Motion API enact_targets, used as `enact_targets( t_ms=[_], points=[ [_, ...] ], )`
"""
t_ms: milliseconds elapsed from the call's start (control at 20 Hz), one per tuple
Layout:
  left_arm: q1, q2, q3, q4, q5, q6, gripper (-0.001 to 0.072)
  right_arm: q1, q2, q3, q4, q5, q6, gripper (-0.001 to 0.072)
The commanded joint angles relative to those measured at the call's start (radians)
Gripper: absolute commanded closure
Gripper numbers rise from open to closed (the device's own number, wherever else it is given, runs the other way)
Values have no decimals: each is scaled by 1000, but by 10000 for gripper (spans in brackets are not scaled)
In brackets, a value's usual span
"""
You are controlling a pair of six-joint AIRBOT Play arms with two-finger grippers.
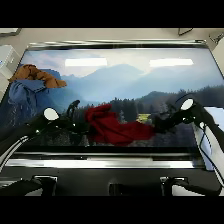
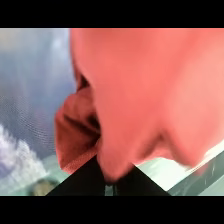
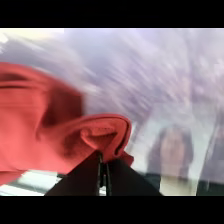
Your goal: Fold the clothes and pants, and hang the long-sleeved shirts on hangers.
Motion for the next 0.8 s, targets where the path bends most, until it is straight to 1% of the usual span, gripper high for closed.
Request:
enact_targets(
  t_ms=[0,100,200,300,350,400,500,600,750],
  points=[
    [33,111,119,137,-3,21,685,0,115,167,-5,-61,-50,677],
    [80,208,285,215,-19,21,685,0,229,365,-76,-150,-44,676],
    [140,304,483,222,-19,19,685,0,339,547,-162,-249,-28,675],
    [194,390,657,230,-18,17,685,0,451,674,-257,-332,8,675],
    [214,427,711,241,-18,17,685,0,504,709,-299,-349,29,675],
    [234,468,745,242,-18,10,685,0,551,718,-319,-350,50,675],
    [248,535,753,245,-19,-33,685,0,629,718,-316,-305,88,675],
    [247,571,751,245,-21,-33,685,0,667,718,-315,-229,92,675],
    [248,570,750,253,-38,-32,685,0,676,718,-356,-151,90,675]
  ],
)
